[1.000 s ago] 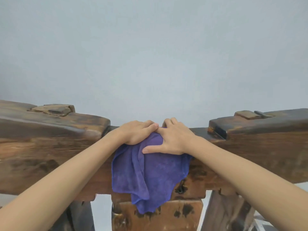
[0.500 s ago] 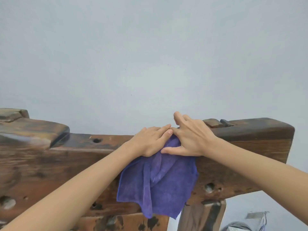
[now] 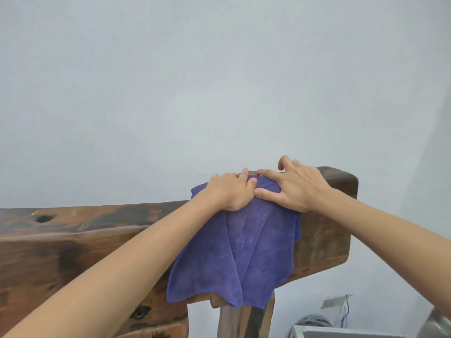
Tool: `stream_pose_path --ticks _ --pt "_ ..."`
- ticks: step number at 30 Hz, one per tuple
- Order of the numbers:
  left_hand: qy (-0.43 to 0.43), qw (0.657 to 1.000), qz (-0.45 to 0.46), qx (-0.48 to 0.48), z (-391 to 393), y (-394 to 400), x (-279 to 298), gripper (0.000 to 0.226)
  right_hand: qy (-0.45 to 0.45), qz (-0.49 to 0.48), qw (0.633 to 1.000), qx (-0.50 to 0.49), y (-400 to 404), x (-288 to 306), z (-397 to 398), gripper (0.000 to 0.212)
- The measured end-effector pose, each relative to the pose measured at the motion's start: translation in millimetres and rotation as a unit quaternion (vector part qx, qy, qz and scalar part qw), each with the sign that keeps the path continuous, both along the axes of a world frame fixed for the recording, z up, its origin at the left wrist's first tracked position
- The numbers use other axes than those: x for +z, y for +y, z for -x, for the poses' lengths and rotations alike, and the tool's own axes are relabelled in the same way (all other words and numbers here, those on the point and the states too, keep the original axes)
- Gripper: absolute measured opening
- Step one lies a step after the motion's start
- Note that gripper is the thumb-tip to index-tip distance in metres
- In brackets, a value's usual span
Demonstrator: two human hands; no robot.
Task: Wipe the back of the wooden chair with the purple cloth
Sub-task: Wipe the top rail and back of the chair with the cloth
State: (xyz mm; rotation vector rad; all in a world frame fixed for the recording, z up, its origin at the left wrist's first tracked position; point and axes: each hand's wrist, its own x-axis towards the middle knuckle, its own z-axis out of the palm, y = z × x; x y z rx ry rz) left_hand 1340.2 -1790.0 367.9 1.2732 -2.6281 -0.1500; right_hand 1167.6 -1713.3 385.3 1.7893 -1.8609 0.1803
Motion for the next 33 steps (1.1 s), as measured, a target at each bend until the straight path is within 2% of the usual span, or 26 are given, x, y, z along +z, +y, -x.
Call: stream_pose_path --ticks 2,4,9,12,17,21,23,24,27,30,31,33 --pt "-0.009 1.000 0.000 0.008 19 -6 1 0.076 0.016 0.010 1.000 -0.007 0 1 19 0.105" --pt "-0.017 1.000 0.000 0.013 38 -11 2 0.073 0.034 0.007 0.999 -0.010 0 3 34 0.110" --pt "-0.048 0.999 0.010 -0.010 87 -13 15 0.063 -0.005 -0.022 1.000 -0.019 3 11 79 0.106" --pt "-0.045 0.998 -0.023 -0.048 120 -18 22 0.061 -0.065 -0.041 0.996 -0.033 5 13 107 0.095" --pt "-0.030 0.994 -0.081 -0.060 170 -33 35 0.066 -0.178 -0.071 0.981 -0.030 1 16 141 0.060" --pt "-0.010 0.990 -0.106 -0.092 205 -32 44 0.054 -0.293 -0.058 0.954 -0.027 -16 16 155 0.058" --pt "0.005 0.991 -0.106 -0.086 223 -37 44 0.051 -0.391 -0.022 0.920 -0.012 -19 14 160 0.052" --pt "0.020 0.991 -0.106 -0.082 231 -38 44 0.050 -0.455 0.007 0.890 -0.001 -19 12 166 0.047" --pt "0.040 0.991 -0.082 -0.095 248 -31 46 0.045 -0.652 0.094 0.752 0.012 -12 1 172 0.035" --pt "0.043 0.992 -0.073 -0.096 247 -21 48 0.048 -0.747 0.172 0.642 -0.017 -8 -14 172 0.038" --pt "0.042 0.991 -0.074 -0.100 244 -20 48 0.050 -0.763 0.195 0.616 -0.031 -5 -20 172 0.039" --pt "0.038 0.990 -0.075 -0.113 238 -15 48 0.054 -0.761 0.219 0.609 -0.047 6 -39 173 0.033"
